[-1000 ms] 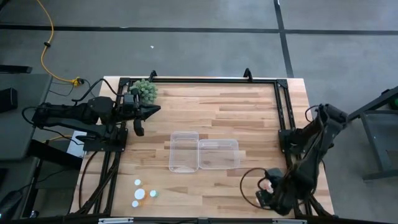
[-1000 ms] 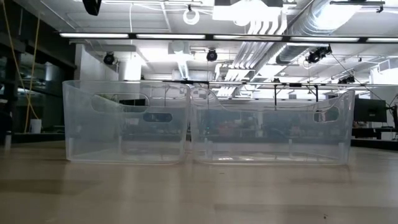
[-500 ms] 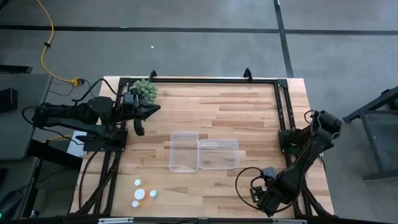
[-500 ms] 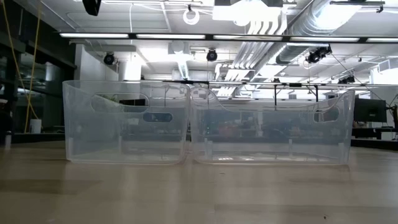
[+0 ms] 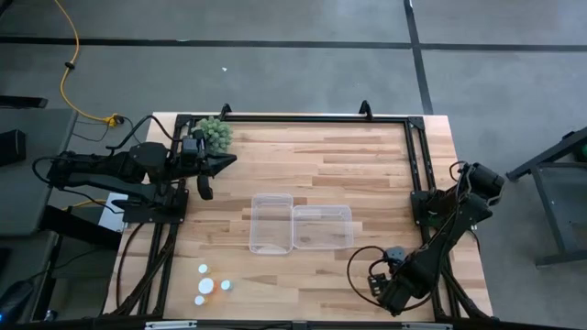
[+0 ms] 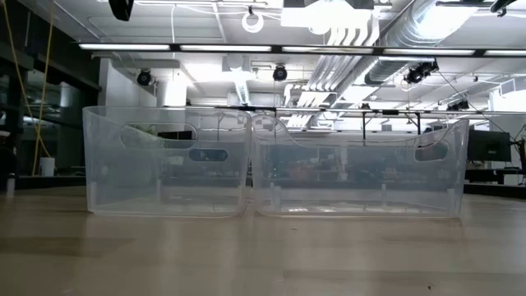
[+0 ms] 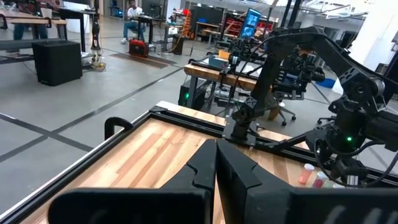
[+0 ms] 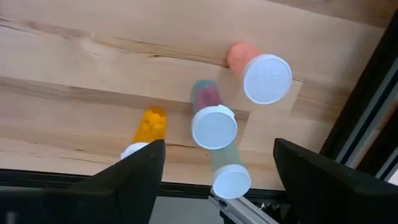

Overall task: Pick and place medicine bottles into bin by pill shape (circle, oval)
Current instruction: Put the top right blue pill bottle into the right transparent bin

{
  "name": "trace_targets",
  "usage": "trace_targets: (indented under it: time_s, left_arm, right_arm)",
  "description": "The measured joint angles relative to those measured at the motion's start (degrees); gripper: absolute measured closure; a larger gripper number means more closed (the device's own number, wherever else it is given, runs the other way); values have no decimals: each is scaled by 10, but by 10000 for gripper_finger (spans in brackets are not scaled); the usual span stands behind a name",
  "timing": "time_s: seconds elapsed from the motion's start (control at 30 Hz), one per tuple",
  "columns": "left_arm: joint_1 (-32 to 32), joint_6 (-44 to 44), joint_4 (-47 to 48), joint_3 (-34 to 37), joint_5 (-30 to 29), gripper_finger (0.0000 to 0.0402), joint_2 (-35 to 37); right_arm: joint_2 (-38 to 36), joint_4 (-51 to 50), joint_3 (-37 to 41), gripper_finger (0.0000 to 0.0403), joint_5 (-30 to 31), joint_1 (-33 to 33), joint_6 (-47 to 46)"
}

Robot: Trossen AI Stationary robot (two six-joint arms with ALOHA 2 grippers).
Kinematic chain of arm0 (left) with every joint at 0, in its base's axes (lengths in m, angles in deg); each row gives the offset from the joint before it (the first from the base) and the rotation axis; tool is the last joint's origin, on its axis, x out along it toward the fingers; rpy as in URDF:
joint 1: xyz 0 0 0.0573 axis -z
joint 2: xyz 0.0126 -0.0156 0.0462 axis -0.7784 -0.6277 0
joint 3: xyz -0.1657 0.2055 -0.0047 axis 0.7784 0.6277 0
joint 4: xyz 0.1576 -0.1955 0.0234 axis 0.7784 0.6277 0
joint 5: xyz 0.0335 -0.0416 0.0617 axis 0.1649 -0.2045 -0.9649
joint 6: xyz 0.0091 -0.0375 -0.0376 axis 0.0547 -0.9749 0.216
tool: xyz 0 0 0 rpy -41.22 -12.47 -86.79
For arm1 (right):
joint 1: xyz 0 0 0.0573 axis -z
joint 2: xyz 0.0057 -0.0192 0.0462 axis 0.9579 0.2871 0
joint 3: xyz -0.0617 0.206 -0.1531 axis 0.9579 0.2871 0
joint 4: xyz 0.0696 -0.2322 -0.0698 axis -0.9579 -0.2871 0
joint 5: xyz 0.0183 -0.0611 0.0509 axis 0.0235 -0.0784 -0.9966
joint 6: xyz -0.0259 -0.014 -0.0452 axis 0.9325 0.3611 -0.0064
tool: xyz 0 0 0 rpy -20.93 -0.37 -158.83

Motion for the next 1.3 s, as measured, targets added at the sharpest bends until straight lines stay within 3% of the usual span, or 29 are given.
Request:
trace_targets:
  time_s: [0.27,0.43,0.6,0.9,1.3]
  left_arm:
    - [0,0,0,0,0,401,0]
    - [0,0,0,0,0,401,0]
    - [0,0,0,0,0,401,0]
    - [0,0,0,0,0,401,0]
    - [0,0,0,0,0,401,0]
  right_arm:
    - [0,-6,0,187,0,3,0]
    - [0,-6,0,205,1,3,4]
    - [0,4,0,199,2,3,5]
    - [0,-2,0,152,17,7,0]
    - [0,-12,0,148,14,7,-7]
